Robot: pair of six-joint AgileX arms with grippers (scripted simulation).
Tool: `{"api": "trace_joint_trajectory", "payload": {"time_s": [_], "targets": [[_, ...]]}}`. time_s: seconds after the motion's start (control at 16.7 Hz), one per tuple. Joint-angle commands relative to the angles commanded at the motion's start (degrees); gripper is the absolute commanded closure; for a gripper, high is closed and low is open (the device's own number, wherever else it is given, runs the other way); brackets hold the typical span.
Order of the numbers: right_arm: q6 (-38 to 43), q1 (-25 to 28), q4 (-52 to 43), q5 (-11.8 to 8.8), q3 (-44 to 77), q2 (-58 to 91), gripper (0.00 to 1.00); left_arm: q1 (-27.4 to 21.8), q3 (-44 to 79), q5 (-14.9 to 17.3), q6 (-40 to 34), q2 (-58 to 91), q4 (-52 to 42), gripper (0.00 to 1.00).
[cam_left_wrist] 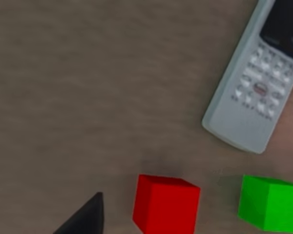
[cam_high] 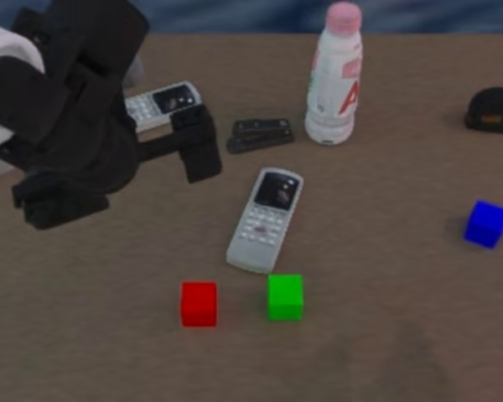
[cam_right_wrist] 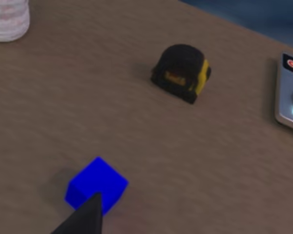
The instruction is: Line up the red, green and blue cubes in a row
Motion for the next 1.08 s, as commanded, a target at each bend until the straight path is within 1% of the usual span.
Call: {"api": "trace_joint_trajectory", "payload": {"time_s": [0.18,0.36,0.6,0.84,1.08], "targets": [[-8.4,1.0,-9.5,0.1,12.6,18.8,0.0,7.6,-15.5,0.0,5.8,-18.6,9.2,0.0],[-16.8,2.0,-19.0,0.3,24.9,37.1,0.0,14.9,-31.3,0.0,13.3,-37.0,18.7,0.0],[-26.4,3.3,-29.9,0.3,39.4,56.6,0.0,22.9,-49.1,0.2,24.1,-57.5,30.4,0.0],[-33.9,4.2,-37.9,0.3,51.5,71.4,0.0,28.6,-60.9,0.7,34.0,-72.4,40.5,0.0],[-38.1,4.7,-42.0,0.1,58.4,79.4,0.0,31.5,-66.4,1.0,40.4,-81.3,46.8,0.0]]}}
